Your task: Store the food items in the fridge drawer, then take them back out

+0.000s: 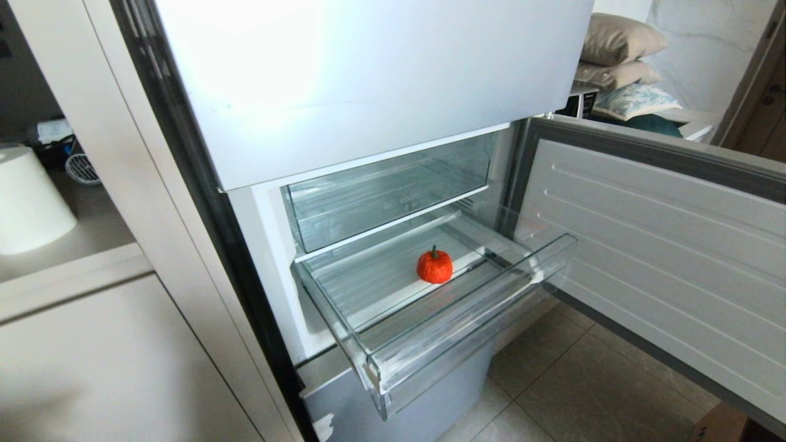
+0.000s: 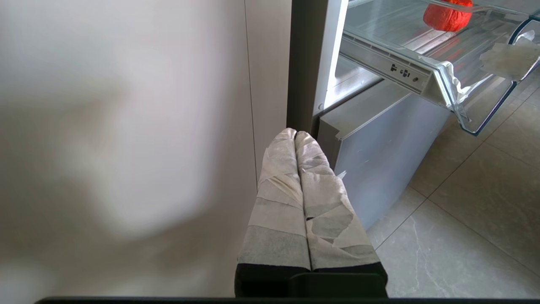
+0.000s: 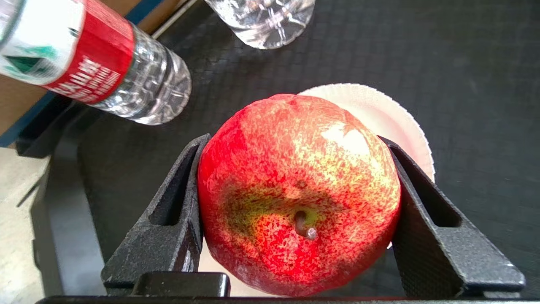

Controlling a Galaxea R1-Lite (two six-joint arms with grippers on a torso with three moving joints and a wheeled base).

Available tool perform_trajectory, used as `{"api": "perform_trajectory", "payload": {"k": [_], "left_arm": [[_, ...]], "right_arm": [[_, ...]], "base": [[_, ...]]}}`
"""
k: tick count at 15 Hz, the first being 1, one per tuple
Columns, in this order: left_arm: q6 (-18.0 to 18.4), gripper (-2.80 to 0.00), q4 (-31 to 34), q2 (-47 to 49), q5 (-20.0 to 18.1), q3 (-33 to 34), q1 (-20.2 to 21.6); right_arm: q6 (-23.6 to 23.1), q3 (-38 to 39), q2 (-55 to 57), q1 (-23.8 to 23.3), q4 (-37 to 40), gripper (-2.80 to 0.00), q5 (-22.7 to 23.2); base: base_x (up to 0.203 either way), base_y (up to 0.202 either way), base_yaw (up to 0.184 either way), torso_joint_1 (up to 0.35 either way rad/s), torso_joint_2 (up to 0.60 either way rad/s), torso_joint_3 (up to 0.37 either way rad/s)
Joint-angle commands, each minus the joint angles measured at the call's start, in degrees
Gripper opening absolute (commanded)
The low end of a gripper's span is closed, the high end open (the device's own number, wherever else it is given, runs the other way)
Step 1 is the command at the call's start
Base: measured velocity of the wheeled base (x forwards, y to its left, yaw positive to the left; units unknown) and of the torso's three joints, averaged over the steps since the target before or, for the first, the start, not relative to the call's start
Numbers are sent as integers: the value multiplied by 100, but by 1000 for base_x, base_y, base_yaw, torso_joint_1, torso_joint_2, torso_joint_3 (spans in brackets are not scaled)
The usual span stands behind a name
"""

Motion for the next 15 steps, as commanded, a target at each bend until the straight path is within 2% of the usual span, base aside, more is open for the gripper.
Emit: {"api": "perform_trajectory", "payload": {"k": [1,10,11,12,15], "left_arm": [[0,-280,5,-2,2,7,0],[0,-280,5,-2,2,-2,0],[0,-280,5,-2,2,-2,0],[0,-280,5,-2,2,7,0],[0,-280,5,-2,2,5,0]], "right_arm": [[11,-21,100,16,-17,-280,-2],[-6,-200,302,24,-11,-280,-16],[-6,-200,302,24,-10,-179,-16],[-6,-200,302,24,-10,0,-16],[-6,-194,269,24,-10,0,-16]], "base": [[0,0,0,0,0,0],[0,0,0,0,0,0],[0,0,0,0,0,0],[0,0,0,0,0,0],[0,0,0,0,0,0]]}}
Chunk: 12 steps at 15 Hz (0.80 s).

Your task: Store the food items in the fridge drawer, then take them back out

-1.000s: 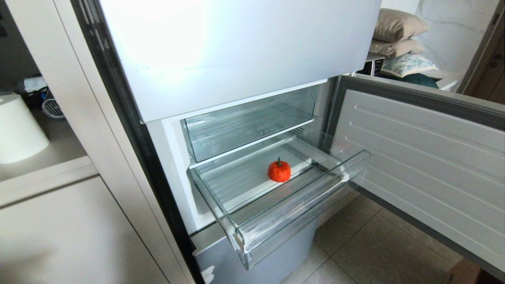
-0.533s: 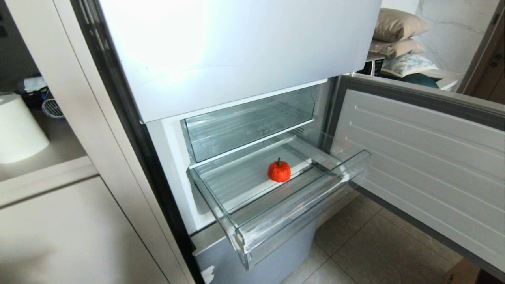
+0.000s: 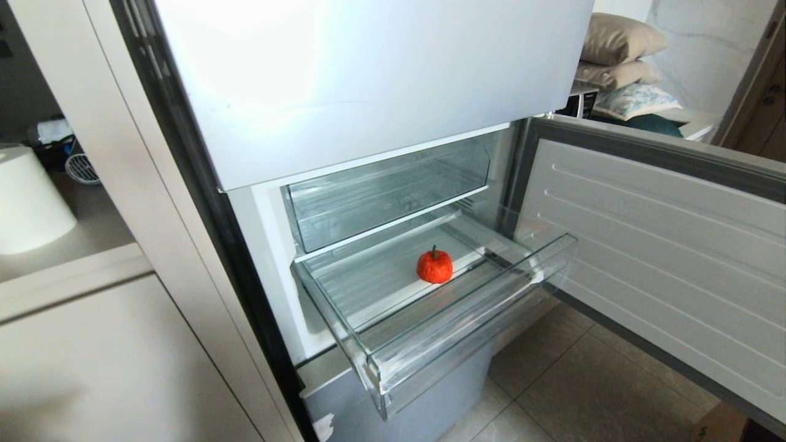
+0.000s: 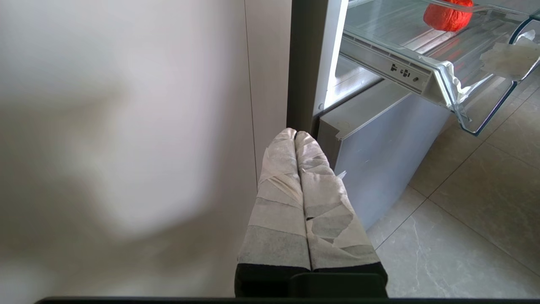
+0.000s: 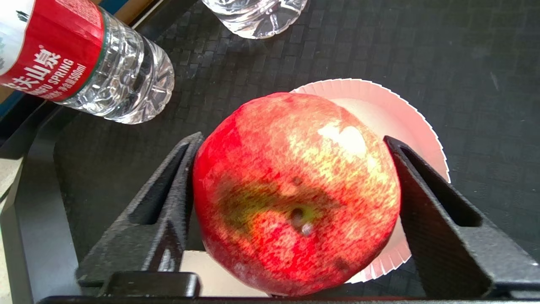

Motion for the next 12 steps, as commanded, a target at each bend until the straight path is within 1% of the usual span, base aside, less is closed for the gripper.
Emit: {"api": "perform_trajectory", "payload": {"k": [1,12], "left_arm": [[0,-280,3,-2,4,-2,0],[0,-280,3,-2,4,-2,0]], "right_arm": [[14,7,-47,1,-11,0,11],[6,-10,-187,-17,-11,0,2]], "base": [[0,0,0,0,0,0],[0,0,0,0,0,0]]}}
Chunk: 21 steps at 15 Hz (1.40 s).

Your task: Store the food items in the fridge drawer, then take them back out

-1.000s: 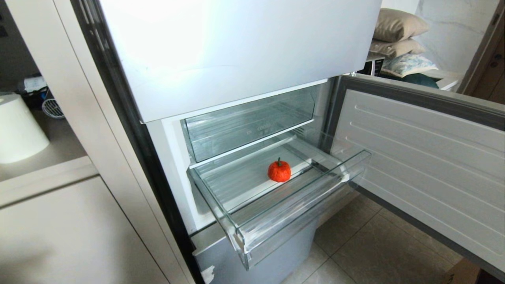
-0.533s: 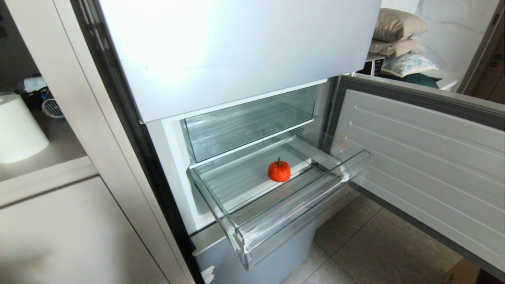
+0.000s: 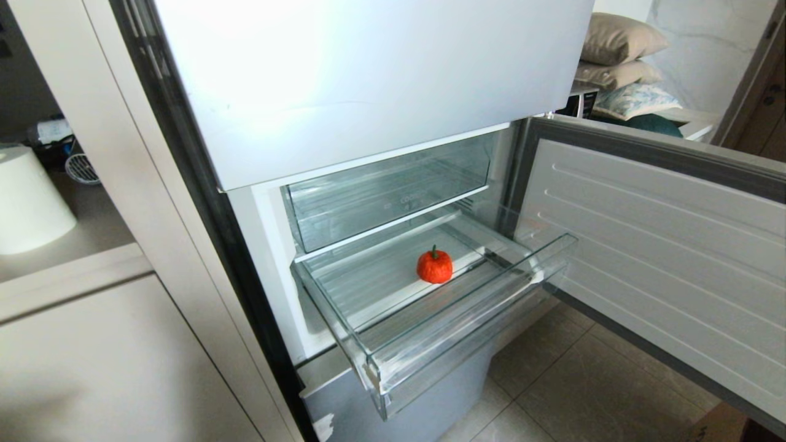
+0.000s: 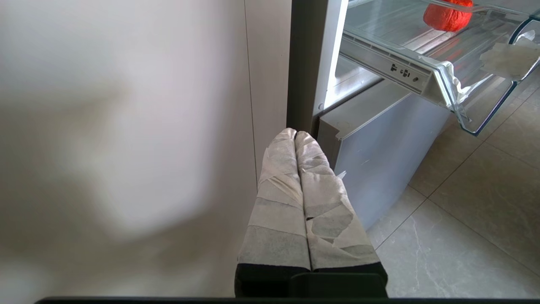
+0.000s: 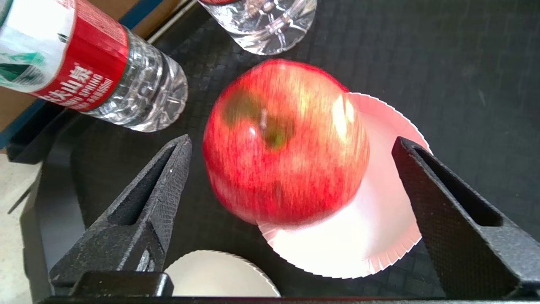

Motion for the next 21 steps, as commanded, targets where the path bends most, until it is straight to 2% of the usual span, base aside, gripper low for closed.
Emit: {"api": "perform_trajectory", "payload": {"k": [1,7,8,9,13,17,19,20,21], "left_arm": [[0,-280,4,-2,4,-2,0],[0,-280,4,-2,4,-2,0],[0,-280,4,-2,4,4,0],[0,-280,4,-2,4,-2,0],[0,-280,4,-2,4,-2,0],[0,-280,4,-2,4,-2,0],[0,-280,4,-2,4,6,0],[0,-280,4,-2,4,-2,0],[0,-280,4,-2,4,-2,0]], "right_arm": [[10,0,-104,4,-11,0,27],[39,187,-926,13,92,0,50],[78,283,-1167,9,111,-217,48],[125,386,-1428,3,120,-280,42],[390,790,-2988,-42,160,-280,31],[533,1399,-5236,82,156,-280,133],[511,1789,-6461,591,132,-280,318],[428,2046,-7138,1081,122,-280,388],[256,2374,-7741,1814,124,-280,440]], "base": [[0,0,0,0,0,0],[0,0,0,0,0,0],[0,0,0,0,0,0],[0,0,0,0,0,0],[0,0,0,0,0,0],[0,0,0,0,0,0],[0,0,0,0,0,0],[0,0,0,0,0,0],[0,0,0,0,0,0]]}}
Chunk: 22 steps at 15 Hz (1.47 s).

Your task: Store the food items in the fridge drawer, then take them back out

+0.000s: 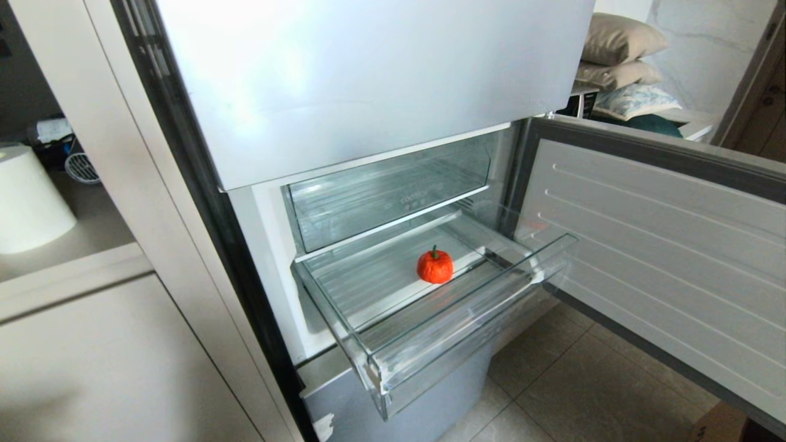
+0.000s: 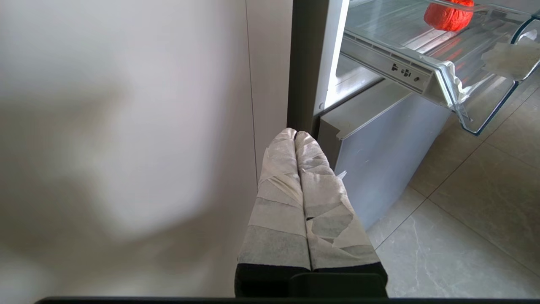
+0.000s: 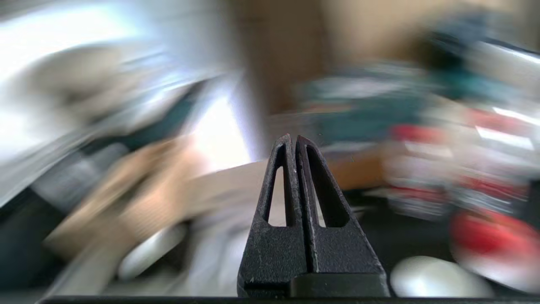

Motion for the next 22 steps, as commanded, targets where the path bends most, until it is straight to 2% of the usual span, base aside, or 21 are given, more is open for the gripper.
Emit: {"api": "perform_trajectory", "payload": {"k": [1,3,4,6,7,8,12,14,18,21,22], "left_arm": [[0,-280,5,-2,5,6,0],[0,-280,5,-2,5,-2,0],[0,-280,5,-2,5,-2,0],[0,-280,5,-2,5,0,0],[0,-280,5,-2,5,0,0],[0,-280,5,-2,5,-2,0],[0,-280,5,-2,5,0,0],[0,-280,5,-2,5,-2,0],[0,-280,5,-2,5,7,0],[0,-280,5,-2,5,-2,0],[0,-280,5,-2,5,-1,0]], "right_arm": [[-249,586,-1675,1298,29,-280,43],[-917,1364,-2980,3193,441,-280,71],[-1304,1679,-3663,4028,958,-280,28],[-2039,2368,-4698,5426,2406,-280,-414],[-2309,2919,-5000,5931,2824,-280,-725],[-2547,3523,-5144,6234,3102,-280,-996],[-3080,5401,-5502,7083,3458,-280,-1522],[-3144,6154,-5783,7123,2860,-280,-1618],[-3111,6478,-6986,7034,2150,-280,-1593],[-2885,6895,-6963,7016,1009,-280,-1598],[-2819,6883,-6961,7015,1102,-280,-1602]], "base": [[0,0,0,0,0,0],[0,0,0,0,0,0],[0,0,0,0,0,0],[0,0,0,0,0,0],[0,0,0,0,0,0],[0,0,0,0,0,0],[0,0,0,0,0,0],[0,0,0,0,0,0],[0,0,0,0,0,0],[0,0,0,0,0,0],[0,0,0,0,0,0]]}}
